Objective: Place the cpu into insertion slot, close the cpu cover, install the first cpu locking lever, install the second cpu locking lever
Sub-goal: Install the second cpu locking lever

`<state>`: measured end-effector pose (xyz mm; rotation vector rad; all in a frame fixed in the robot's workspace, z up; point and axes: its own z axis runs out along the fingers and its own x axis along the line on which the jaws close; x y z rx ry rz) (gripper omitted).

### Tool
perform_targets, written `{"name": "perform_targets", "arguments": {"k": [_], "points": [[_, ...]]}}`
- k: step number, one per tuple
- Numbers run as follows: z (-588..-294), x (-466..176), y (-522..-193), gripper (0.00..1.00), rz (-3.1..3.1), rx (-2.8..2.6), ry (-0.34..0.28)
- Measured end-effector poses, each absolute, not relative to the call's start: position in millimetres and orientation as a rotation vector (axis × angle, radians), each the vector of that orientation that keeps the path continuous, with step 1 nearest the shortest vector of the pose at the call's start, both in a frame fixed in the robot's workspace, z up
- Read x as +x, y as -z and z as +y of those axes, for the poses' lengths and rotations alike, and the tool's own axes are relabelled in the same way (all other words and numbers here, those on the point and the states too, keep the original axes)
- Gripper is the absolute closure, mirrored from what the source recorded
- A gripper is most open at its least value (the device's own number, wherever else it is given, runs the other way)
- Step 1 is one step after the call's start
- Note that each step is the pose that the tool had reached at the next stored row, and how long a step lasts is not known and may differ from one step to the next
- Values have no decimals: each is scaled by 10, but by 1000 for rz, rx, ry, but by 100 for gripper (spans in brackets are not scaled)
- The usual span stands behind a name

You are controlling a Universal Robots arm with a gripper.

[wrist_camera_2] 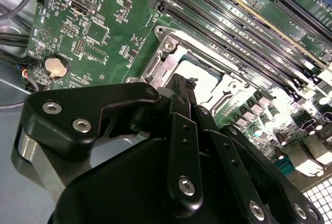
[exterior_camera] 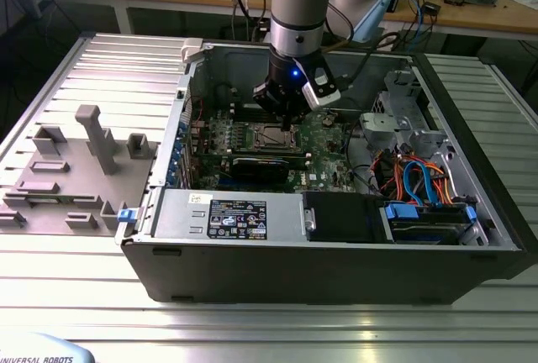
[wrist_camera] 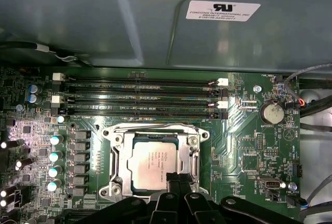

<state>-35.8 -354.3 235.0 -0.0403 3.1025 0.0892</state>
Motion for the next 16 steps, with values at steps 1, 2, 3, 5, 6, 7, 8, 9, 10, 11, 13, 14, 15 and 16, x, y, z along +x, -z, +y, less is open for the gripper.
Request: {"name": "perform_targets", "arguments": {"k": [1,2,3,5,6,7,8,9,10,11,13,14,15,16], "points": [[-3543,-358,-2355,89,3102,-40,-89],[-3542,-358,-2363,89,3102,-40,-89],[-3542,-358,-2370,89,3102,-40,-89],[-3542,-357,-2386,89,3102,-41,-88],[-3542,-357,-2388,89,3102,-41,-88],[-3542,-358,-2388,89,3102,-40,-88],[-3542,-358,-2390,89,3102,-40,-87],[-3546,-359,-2390,89,3103,-40,-87],[-3548,-358,-2389,89,3102,-40,-87],[-3549,-358,-2389,89,3102,-40,-87],[-3556,-358,-2389,89,3102,-40,-87],[-3558,-358,-2389,89,3102,-40,-87],[-3561,-358,-2389,89,3102,-40,-87],[-3562,-358,-2389,89,3102,-40,-87]]}}
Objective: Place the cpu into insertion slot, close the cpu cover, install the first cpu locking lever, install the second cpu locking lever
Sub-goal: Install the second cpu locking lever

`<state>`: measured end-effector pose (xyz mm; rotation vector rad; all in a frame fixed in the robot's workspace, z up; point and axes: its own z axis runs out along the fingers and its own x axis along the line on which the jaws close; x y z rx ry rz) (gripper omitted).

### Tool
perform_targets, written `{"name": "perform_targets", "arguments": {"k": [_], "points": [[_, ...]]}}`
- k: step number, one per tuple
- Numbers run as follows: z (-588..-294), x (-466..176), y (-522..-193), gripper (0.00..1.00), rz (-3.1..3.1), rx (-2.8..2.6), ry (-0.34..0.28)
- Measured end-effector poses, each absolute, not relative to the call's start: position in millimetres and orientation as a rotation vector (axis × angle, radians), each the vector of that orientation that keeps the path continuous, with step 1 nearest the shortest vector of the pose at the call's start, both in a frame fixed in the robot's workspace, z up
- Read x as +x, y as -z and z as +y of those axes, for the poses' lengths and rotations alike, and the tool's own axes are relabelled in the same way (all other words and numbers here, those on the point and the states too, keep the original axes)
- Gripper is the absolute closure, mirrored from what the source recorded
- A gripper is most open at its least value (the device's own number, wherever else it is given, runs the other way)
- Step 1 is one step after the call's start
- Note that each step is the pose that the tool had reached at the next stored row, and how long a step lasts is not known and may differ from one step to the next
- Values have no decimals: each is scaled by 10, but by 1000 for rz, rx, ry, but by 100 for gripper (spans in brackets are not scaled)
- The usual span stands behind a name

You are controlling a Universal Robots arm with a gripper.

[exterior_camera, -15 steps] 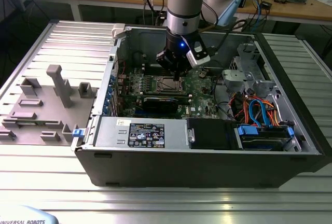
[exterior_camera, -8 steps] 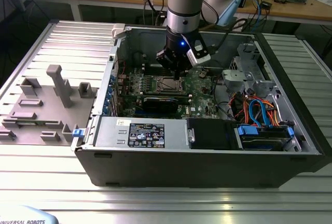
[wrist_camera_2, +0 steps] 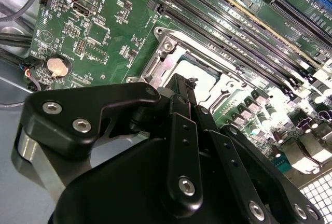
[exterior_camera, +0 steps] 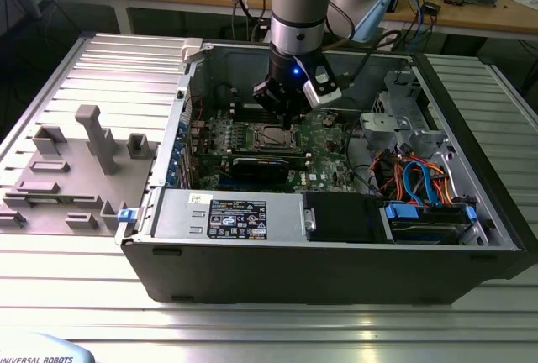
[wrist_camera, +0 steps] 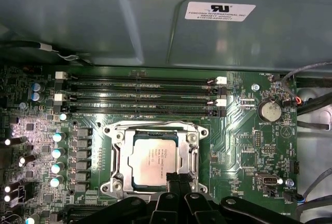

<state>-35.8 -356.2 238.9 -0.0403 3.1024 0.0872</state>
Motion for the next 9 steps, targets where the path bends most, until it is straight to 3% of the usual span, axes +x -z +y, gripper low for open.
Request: {"name": "perform_targets", "arguments": {"k": [9], "points": [[-3565,-358,-2400,89,3103,-40,-87]]}}
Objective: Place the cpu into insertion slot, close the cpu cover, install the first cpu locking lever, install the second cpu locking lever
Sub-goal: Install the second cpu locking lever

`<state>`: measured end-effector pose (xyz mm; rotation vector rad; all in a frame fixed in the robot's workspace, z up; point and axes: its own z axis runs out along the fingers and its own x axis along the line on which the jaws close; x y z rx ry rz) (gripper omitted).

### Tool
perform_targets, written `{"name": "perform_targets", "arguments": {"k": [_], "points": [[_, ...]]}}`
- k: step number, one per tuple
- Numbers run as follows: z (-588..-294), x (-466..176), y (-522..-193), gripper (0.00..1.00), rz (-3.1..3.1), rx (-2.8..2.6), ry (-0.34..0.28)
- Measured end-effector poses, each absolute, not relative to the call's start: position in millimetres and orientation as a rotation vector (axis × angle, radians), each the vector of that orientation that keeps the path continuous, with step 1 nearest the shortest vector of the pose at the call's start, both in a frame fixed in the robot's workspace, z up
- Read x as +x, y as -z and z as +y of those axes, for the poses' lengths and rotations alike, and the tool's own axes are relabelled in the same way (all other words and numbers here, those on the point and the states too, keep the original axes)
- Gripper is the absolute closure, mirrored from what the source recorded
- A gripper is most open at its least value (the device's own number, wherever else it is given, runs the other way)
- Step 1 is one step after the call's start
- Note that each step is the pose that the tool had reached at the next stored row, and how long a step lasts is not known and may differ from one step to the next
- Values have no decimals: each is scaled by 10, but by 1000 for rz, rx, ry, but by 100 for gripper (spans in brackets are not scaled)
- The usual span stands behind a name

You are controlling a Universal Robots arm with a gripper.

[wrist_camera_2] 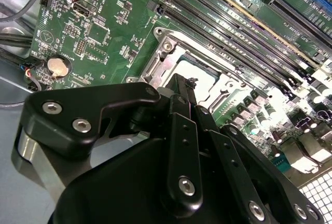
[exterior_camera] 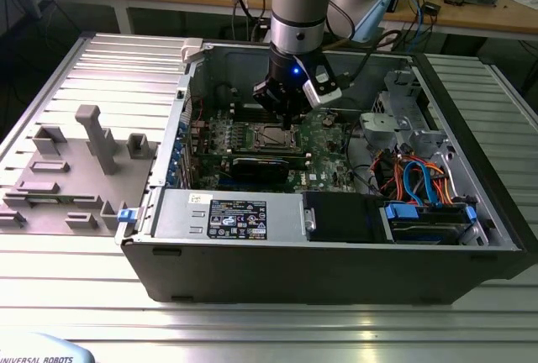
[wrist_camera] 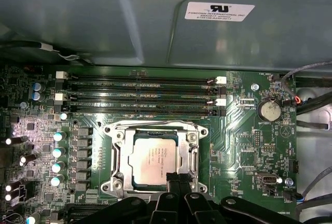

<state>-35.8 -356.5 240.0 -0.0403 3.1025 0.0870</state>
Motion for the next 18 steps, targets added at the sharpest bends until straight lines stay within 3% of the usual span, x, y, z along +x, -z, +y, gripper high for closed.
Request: {"name": "perform_targets", "arguments": {"k": [18], "points": [[-3589,-342,-2409,89,3118,-40,-89]]}}
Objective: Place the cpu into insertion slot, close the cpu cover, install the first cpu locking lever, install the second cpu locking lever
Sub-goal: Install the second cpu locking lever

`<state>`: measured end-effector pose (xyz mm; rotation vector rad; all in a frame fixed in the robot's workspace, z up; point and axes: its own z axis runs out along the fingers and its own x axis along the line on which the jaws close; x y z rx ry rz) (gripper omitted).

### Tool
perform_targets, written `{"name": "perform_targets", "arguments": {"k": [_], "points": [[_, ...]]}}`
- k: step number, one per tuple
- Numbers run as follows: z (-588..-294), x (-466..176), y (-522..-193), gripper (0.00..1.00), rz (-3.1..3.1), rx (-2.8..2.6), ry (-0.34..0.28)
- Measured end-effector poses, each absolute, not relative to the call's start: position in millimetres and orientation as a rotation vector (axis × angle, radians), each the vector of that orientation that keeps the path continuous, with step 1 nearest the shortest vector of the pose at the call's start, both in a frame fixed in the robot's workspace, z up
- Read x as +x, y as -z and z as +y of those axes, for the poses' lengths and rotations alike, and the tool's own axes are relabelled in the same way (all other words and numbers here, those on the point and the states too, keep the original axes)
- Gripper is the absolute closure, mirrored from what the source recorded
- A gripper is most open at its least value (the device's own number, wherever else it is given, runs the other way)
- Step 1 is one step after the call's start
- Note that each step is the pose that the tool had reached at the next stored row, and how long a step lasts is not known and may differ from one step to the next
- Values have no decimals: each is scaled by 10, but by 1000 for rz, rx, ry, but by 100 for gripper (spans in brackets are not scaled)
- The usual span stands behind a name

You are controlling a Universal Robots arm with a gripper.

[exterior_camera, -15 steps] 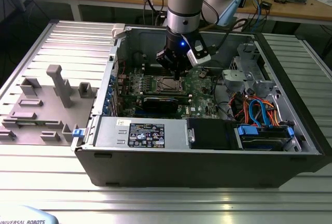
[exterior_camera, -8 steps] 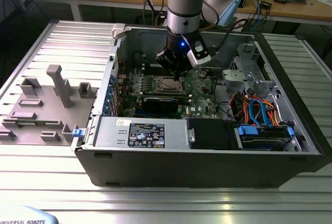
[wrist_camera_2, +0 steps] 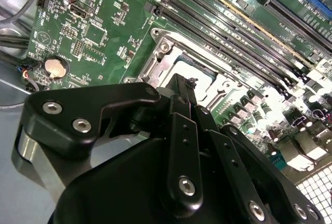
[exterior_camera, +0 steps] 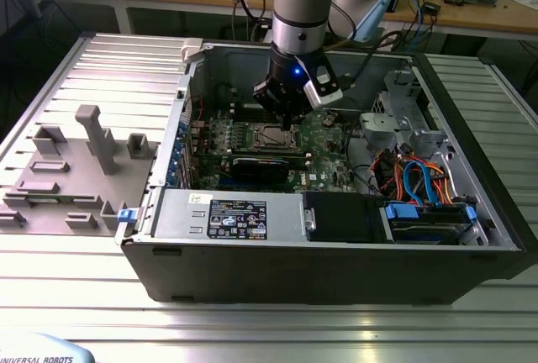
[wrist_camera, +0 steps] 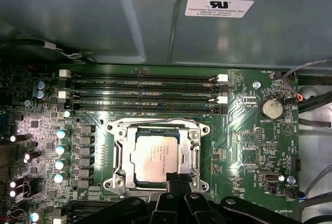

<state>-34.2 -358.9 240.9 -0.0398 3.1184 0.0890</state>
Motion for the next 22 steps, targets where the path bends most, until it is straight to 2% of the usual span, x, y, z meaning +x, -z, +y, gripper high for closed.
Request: {"name": "perform_targets", "arguments": {"k": [11,15,17,22], "points": [[-3709,-341,-2404,89,3120,-40,-88],[-3763,-341,-2378,89,3125,-41,-99],[-3787,-341,-2367,89,3130,-44,-132],[-3815,-341,-2360,89,3137,-107,-134]]}}
